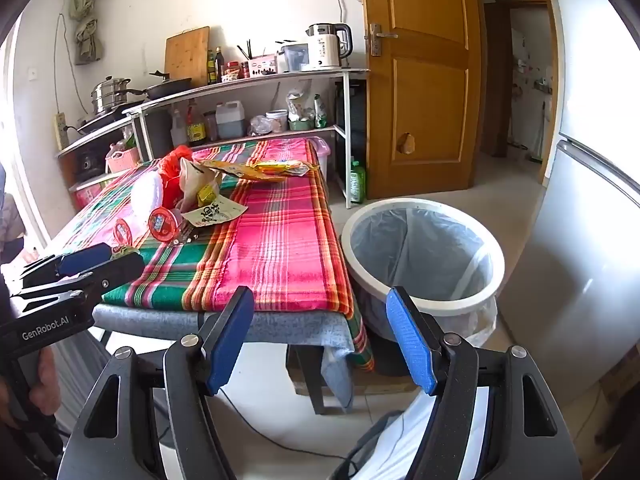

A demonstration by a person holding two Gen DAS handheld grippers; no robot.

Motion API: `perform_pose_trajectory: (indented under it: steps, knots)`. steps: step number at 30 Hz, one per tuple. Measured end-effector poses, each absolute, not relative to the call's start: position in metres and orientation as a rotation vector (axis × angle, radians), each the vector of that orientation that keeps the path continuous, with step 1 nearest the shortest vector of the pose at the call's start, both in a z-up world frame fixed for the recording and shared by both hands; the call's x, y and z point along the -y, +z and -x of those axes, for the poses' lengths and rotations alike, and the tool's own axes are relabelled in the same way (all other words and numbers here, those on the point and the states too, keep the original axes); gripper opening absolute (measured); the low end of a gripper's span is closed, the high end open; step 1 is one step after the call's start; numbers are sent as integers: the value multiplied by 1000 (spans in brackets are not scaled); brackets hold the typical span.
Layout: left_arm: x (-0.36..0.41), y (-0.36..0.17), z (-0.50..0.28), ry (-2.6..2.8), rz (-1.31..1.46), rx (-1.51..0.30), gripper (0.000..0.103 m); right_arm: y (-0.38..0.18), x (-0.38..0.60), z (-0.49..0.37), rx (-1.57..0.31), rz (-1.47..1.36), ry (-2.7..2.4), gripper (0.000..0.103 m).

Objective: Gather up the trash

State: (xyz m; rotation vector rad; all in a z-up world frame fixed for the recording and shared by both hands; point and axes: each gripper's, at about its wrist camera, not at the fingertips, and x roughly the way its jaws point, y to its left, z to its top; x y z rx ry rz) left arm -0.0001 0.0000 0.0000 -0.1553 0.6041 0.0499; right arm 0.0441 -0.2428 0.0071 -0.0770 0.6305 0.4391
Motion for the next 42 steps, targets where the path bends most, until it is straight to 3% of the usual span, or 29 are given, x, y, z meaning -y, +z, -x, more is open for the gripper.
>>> perform_pose_trajectory:
  steps: [42]
  knots:
    - [3, 7, 8, 43, 130, -576, 69, 12, 243, -40, -614, 75, 438, 69]
